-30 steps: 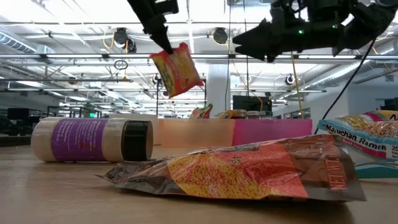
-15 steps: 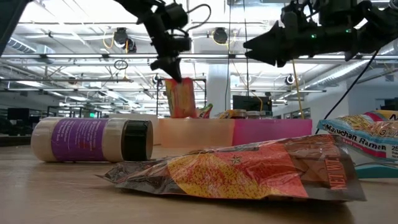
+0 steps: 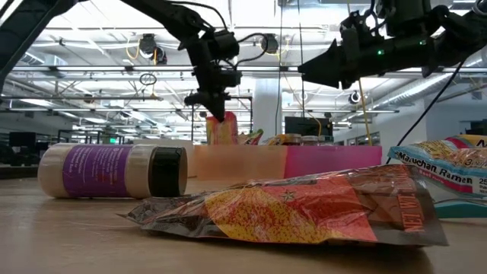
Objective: Pick & Place Food Item
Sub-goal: Put the orange noodle pack into the orange bin
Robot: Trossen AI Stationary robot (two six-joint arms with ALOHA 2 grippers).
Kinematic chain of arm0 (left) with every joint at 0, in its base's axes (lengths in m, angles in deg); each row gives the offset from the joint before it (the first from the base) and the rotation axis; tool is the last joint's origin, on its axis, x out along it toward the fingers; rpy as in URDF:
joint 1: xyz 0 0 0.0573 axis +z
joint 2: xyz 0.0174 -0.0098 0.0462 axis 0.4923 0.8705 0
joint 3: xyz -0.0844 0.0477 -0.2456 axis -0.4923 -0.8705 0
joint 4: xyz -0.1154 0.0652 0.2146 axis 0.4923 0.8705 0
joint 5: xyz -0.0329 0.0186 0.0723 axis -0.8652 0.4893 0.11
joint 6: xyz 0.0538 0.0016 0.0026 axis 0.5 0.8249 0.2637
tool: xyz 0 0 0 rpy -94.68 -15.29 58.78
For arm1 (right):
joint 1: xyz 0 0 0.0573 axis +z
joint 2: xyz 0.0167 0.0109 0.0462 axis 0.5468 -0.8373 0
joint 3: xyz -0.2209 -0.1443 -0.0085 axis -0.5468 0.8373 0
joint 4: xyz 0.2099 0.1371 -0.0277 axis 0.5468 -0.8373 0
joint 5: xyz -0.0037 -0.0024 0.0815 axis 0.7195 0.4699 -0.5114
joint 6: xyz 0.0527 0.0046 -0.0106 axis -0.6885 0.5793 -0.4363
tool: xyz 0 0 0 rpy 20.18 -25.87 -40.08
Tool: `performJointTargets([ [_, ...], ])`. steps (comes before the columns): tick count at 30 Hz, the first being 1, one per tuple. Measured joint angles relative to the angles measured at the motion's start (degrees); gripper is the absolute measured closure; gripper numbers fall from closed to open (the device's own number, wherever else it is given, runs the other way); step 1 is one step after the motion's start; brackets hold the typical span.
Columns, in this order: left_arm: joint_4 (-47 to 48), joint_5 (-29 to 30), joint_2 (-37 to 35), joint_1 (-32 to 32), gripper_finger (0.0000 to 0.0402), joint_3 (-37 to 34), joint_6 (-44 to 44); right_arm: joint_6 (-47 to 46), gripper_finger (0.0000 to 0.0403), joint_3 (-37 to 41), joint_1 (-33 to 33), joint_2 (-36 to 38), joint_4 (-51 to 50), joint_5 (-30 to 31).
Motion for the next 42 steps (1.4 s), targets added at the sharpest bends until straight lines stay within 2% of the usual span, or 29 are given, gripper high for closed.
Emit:
performJointTargets([
  [13,-0.6,-3.4,1.3,1.1,0.0395,0.0,4.0,0.0,0.0133,0.0,-2.8,0.0,-1.9,-0.1],
  [21,-6.0,-3.9,1.3,1.9,0.0383,0.0,-1.3,0.1,0.0136,0.0,-3.0,0.0,-2.1,-0.1],
  [25,-5.6,-4.1,1.3,2.3,0.0349,0.0,-1.6,0.8,0.0137,0.0,-3.0,0.0,-2.1,-0.1],
  [34,-5.9,-5.2,1.3,2.3,0.0243,-0.5,-1.8,2.1,0.0138,0.0,-3.7,0.0,-2.2,-0.1],
  [37,-7.8,-5.4,1.3,2.3,0.0212,-0.5,-4.5,2.0,0.0137,0.0,-3.8,0.0,-2.7,-0.1],
  [42,-11.6,0.5,1.0,1.7,0.0172,-0.6,-8.1,1.9,0.0137,0.0,-3.8,0.0,-3.0,-0.1],
])
